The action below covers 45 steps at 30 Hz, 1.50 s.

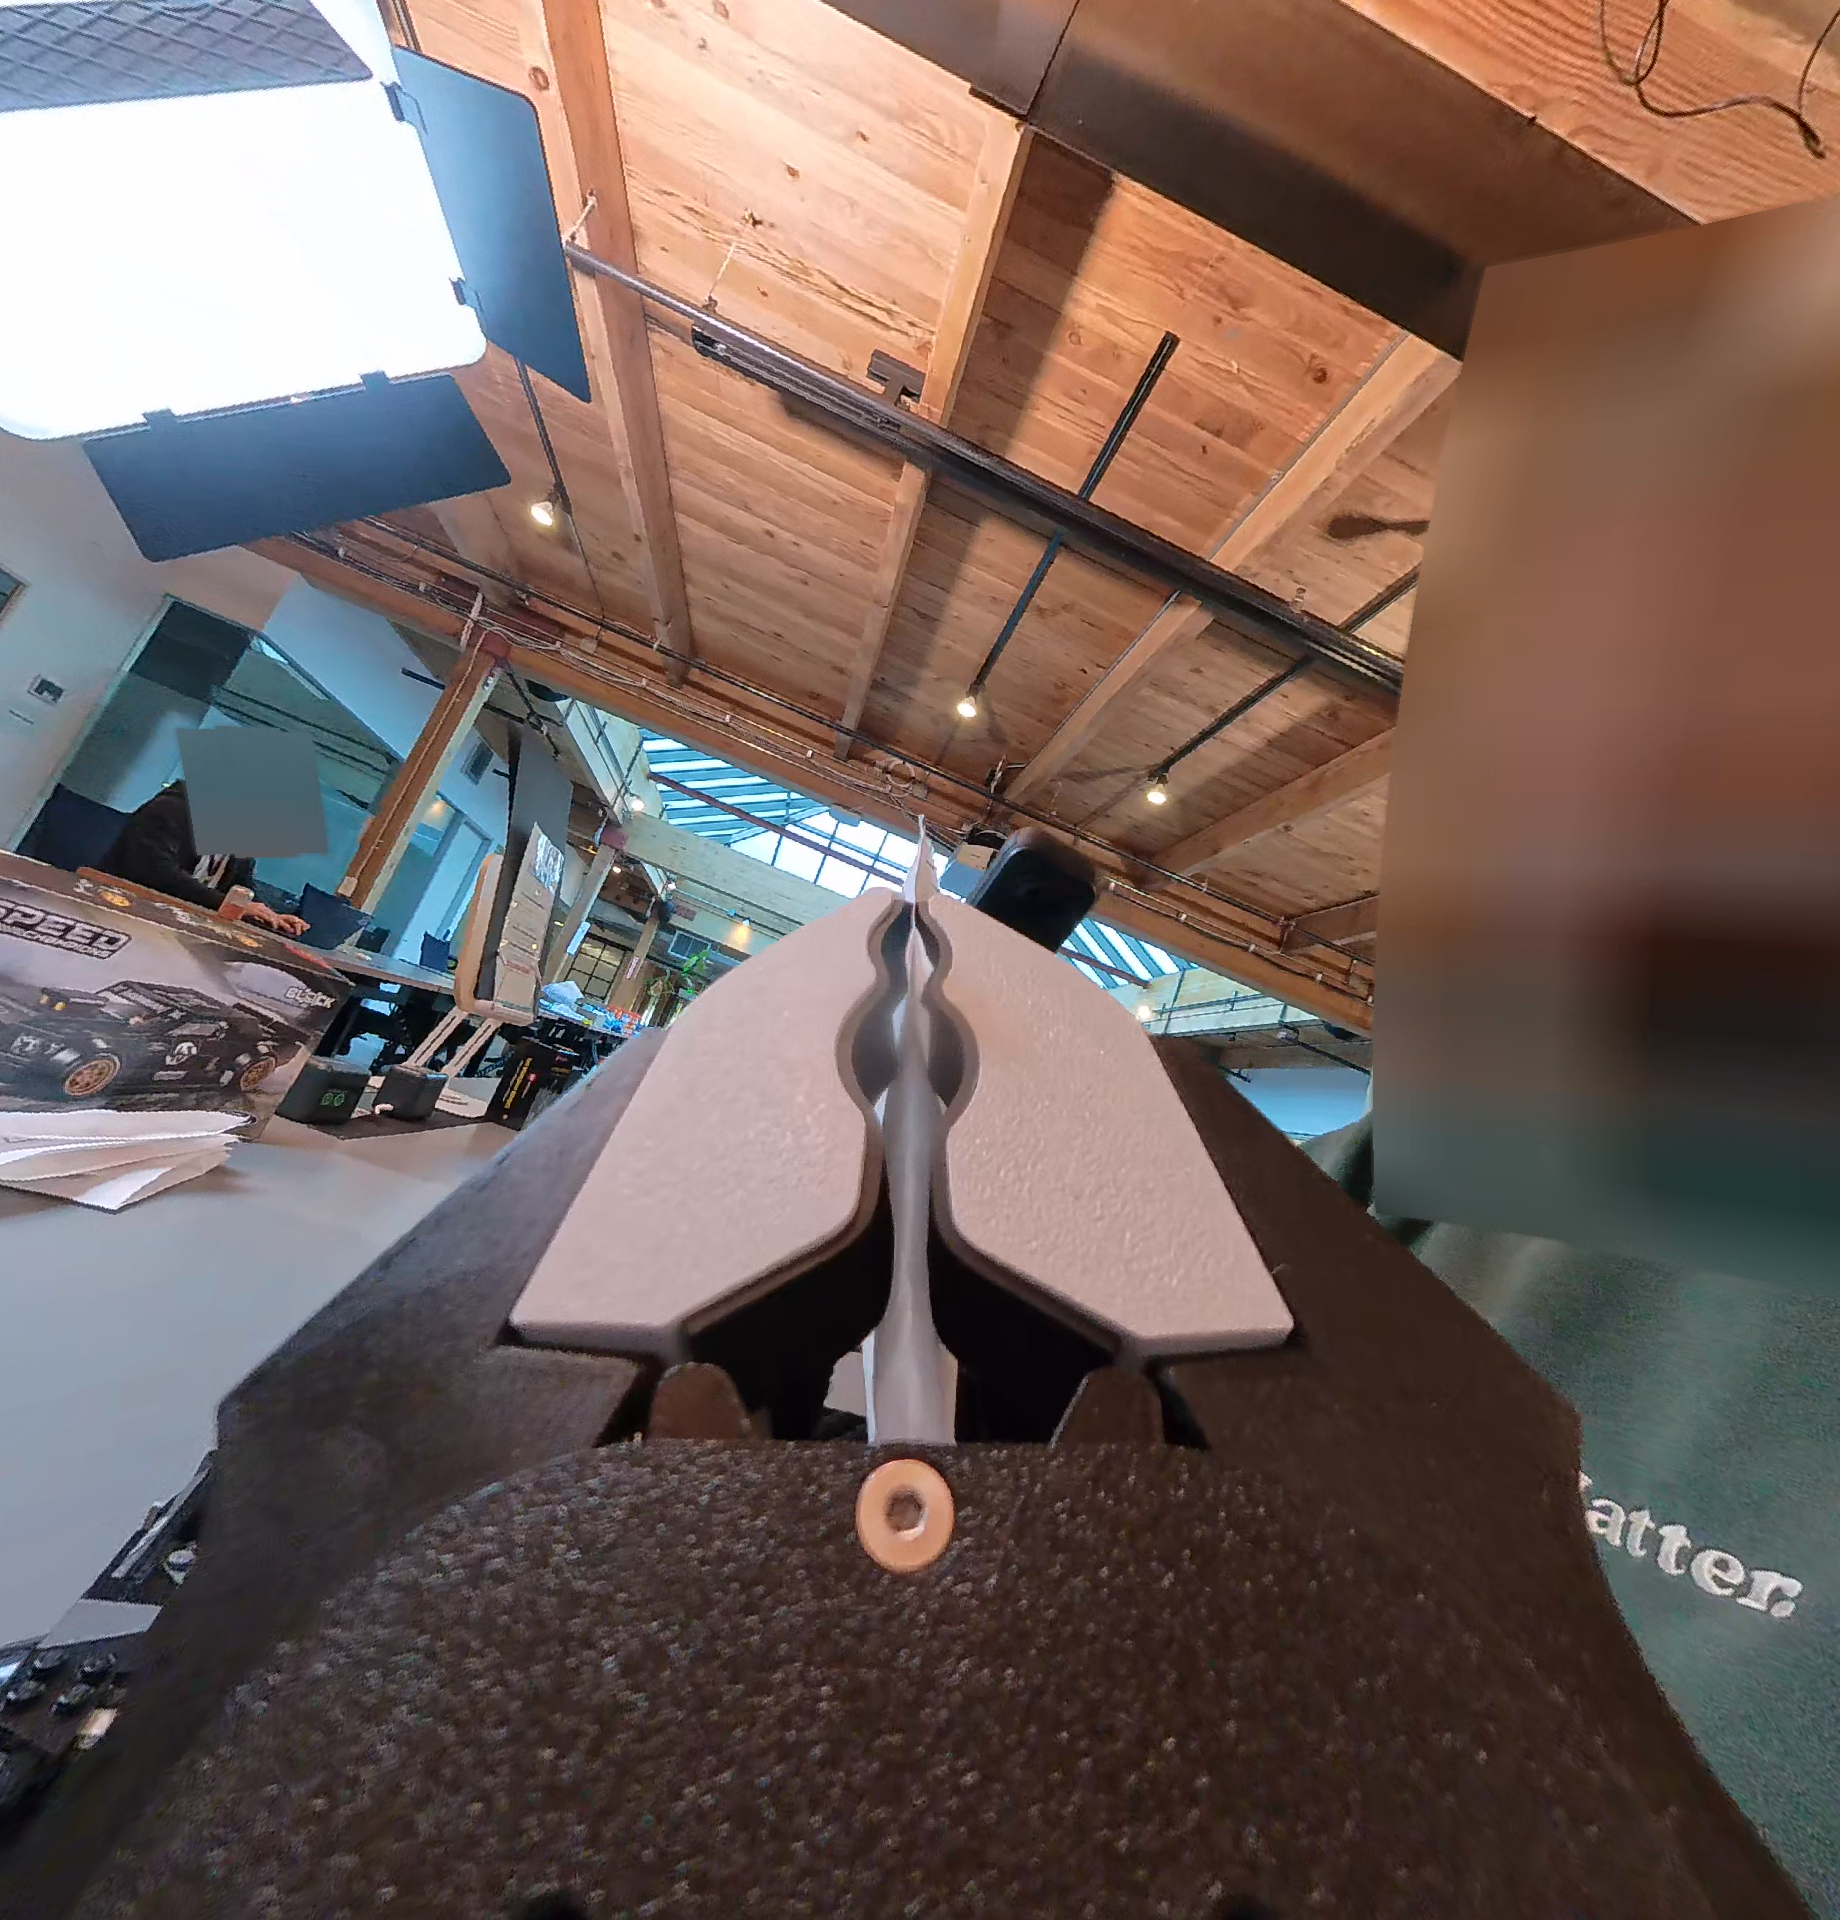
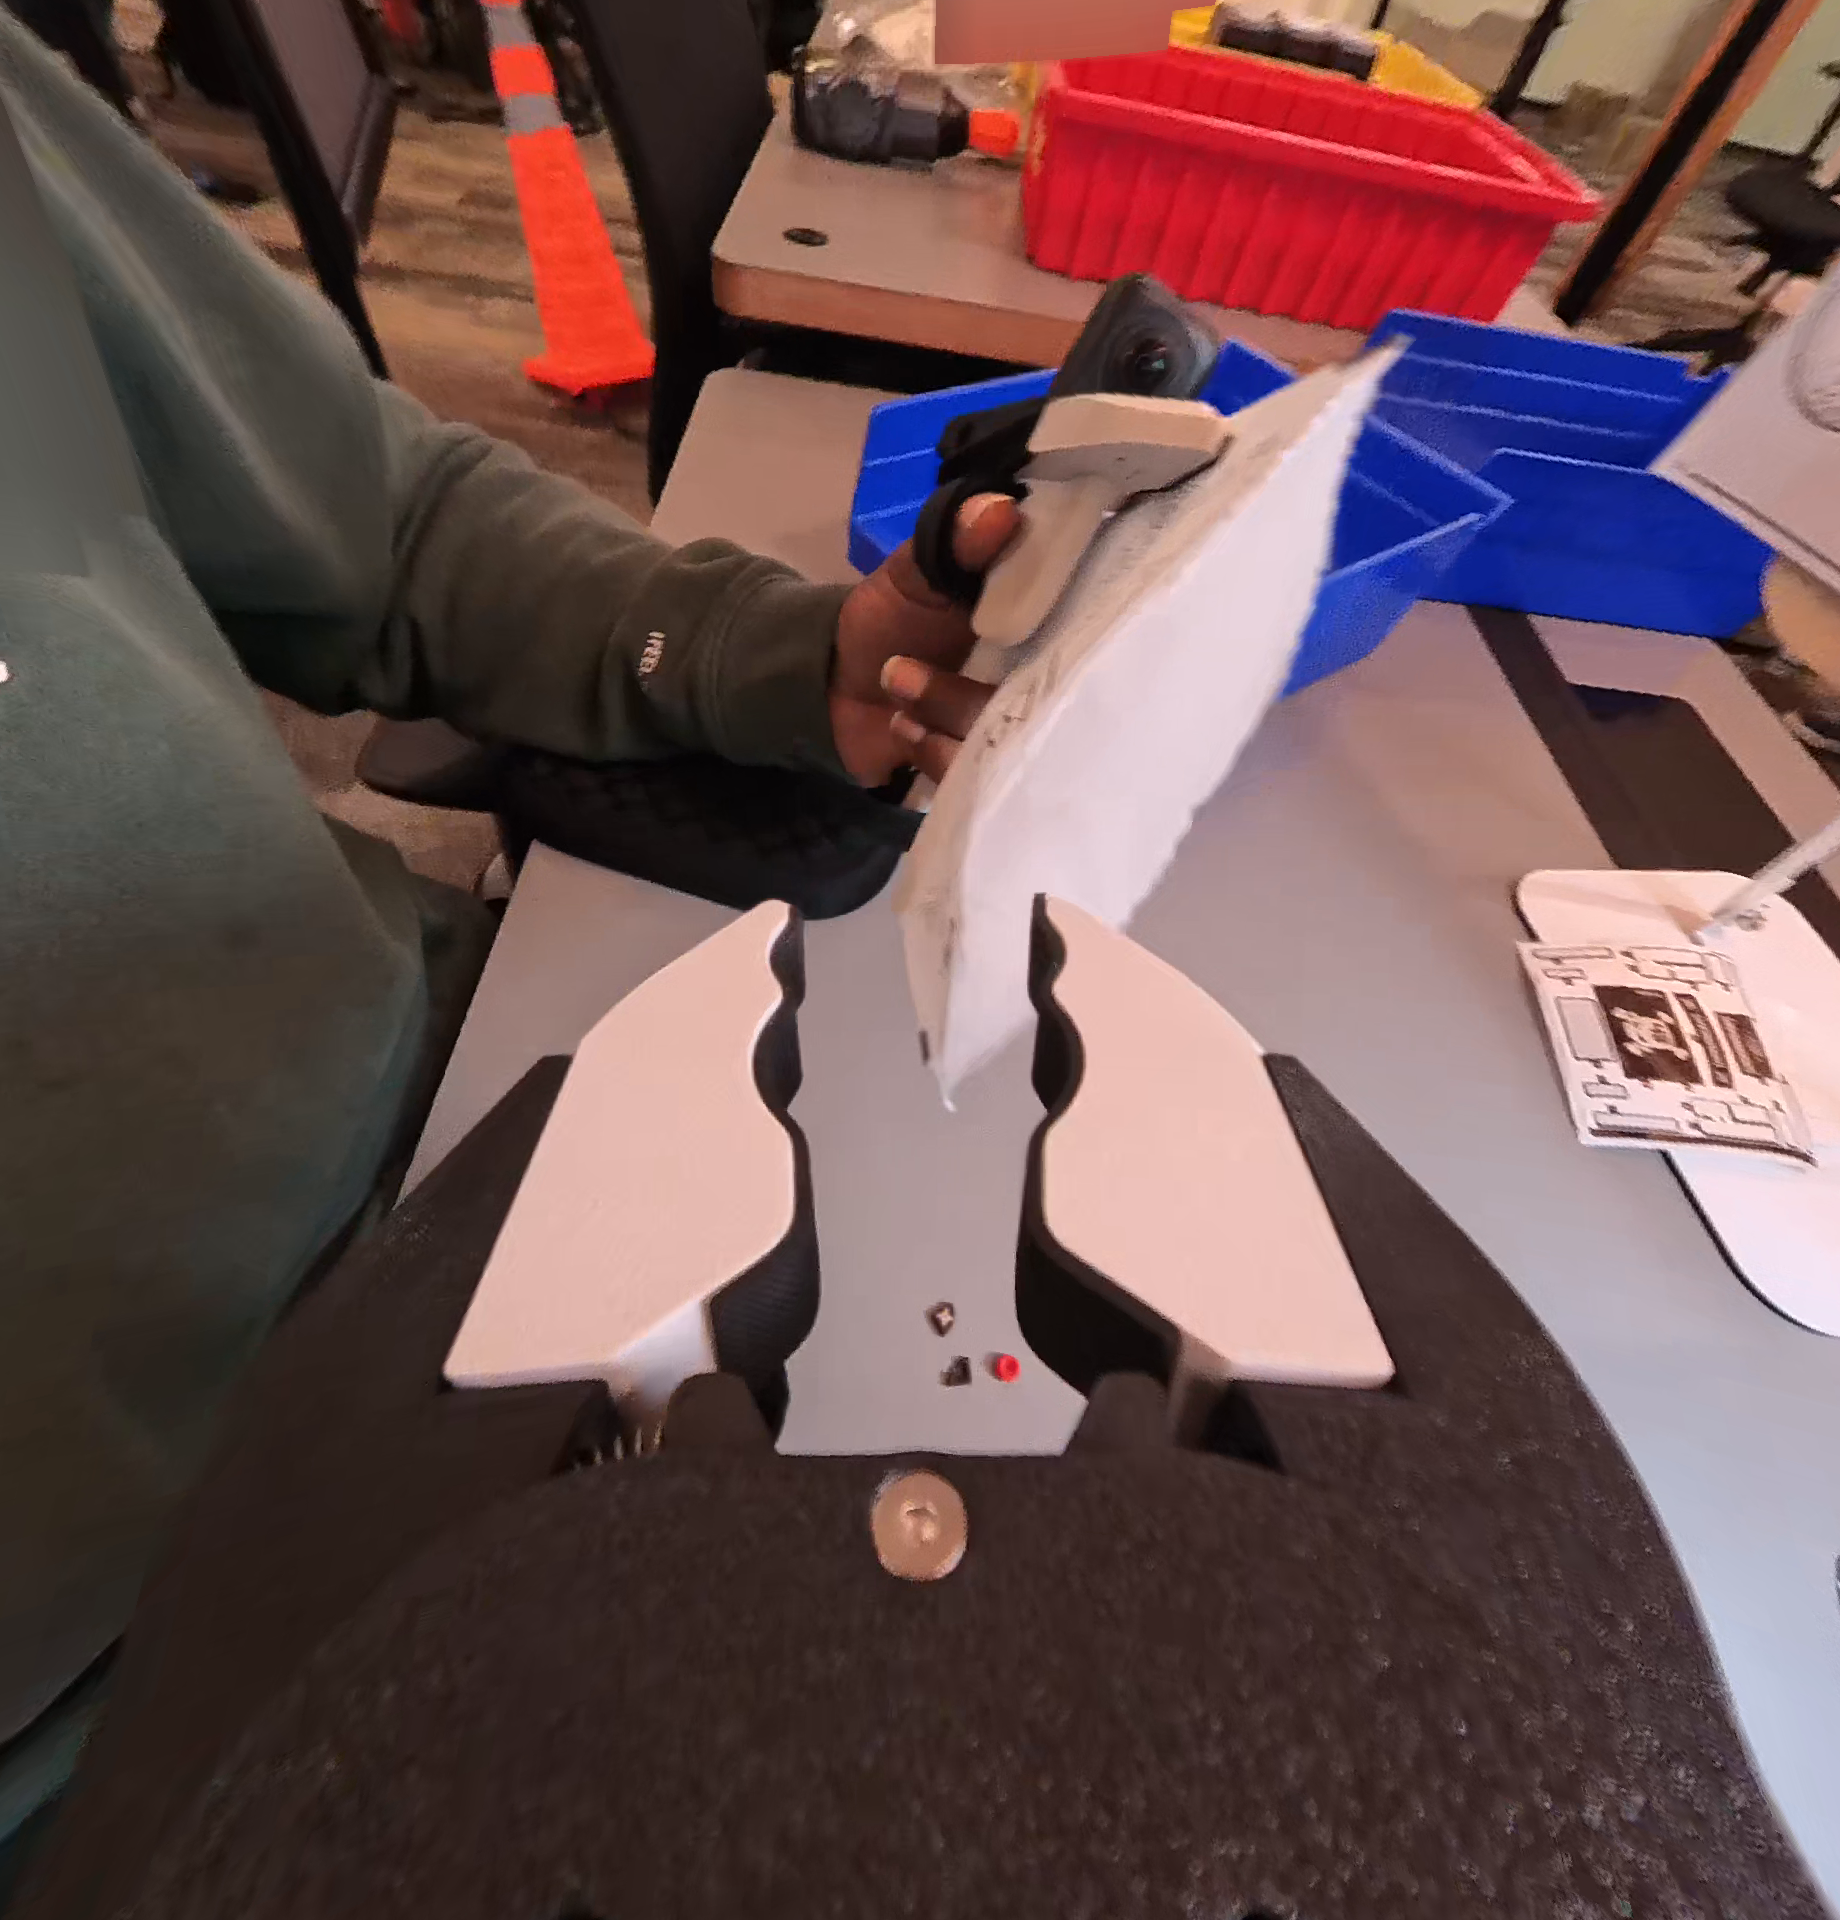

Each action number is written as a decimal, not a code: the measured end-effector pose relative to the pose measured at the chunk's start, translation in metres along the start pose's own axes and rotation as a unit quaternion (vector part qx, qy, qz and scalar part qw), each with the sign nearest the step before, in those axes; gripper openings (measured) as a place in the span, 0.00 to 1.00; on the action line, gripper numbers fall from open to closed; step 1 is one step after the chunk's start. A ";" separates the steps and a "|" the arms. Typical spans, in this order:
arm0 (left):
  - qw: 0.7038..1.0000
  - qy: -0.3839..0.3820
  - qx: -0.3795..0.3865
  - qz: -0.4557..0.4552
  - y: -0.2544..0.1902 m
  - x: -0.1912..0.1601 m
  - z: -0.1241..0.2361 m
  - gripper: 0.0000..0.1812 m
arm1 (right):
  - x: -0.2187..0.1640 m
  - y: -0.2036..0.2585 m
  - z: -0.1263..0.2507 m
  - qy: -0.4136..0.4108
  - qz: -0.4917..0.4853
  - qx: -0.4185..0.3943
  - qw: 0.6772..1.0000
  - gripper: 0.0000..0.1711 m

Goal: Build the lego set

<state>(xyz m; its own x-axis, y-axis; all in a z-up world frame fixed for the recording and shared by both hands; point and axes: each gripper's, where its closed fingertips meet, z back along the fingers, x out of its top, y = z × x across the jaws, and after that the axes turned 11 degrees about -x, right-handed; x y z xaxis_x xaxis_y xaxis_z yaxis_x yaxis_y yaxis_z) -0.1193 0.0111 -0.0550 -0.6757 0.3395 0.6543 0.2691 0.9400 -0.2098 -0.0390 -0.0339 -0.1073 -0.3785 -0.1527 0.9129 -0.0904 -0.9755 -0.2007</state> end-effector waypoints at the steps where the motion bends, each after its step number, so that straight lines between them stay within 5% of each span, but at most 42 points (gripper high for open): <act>1: 1.000 -0.001 0.000 -0.001 0.000 0.001 0.000 0.00 | 0.000 -0.005 0.002 -0.007 -0.009 -0.013 1.000 0.24; 7: 1.000 -0.014 0.000 -0.011 -0.003 0.006 0.000 0.00 | -0.020 -0.016 0.000 -0.037 -0.099 -0.066 0.992 0.25; 12: 1.000 0.006 0.014 -0.021 0.002 0.000 0.000 0.00 | -0.029 -0.014 -0.008 -0.054 -0.104 -0.086 0.989 0.02; 17: 0.987 0.123 0.055 -0.088 0.012 -0.021 0.001 0.00 | -0.038 -0.033 0.020 0.027 -0.064 -0.081 0.994 0.00; 24: 0.906 0.371 0.118 -0.165 0.038 -0.092 0.016 0.01 | -0.066 -0.052 0.063 0.209 -0.026 -0.032 0.977 0.00; 30: 0.825 0.511 0.106 -0.219 0.045 -0.137 0.036 0.02 | -0.083 -0.042 0.063 0.265 -0.004 0.005 0.964 0.00; 37: 0.811 0.533 0.089 -0.224 0.041 -0.147 0.037 0.00 | -0.082 -0.041 0.062 0.249 -0.020 0.012 0.968 0.00; 45: 0.848 0.458 0.125 -0.236 0.038 -0.098 0.033 0.00 | -0.080 -0.056 0.061 0.163 -0.045 -0.027 0.985 0.10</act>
<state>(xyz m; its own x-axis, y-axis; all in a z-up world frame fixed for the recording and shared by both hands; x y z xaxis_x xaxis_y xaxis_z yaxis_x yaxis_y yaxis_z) -0.0659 0.0152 -0.1510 0.1792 -0.1385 0.9740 -0.1135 0.9805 0.1603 0.0523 0.0235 -0.1477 -0.6417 0.0017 0.7669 -0.1834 -0.9713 -0.1513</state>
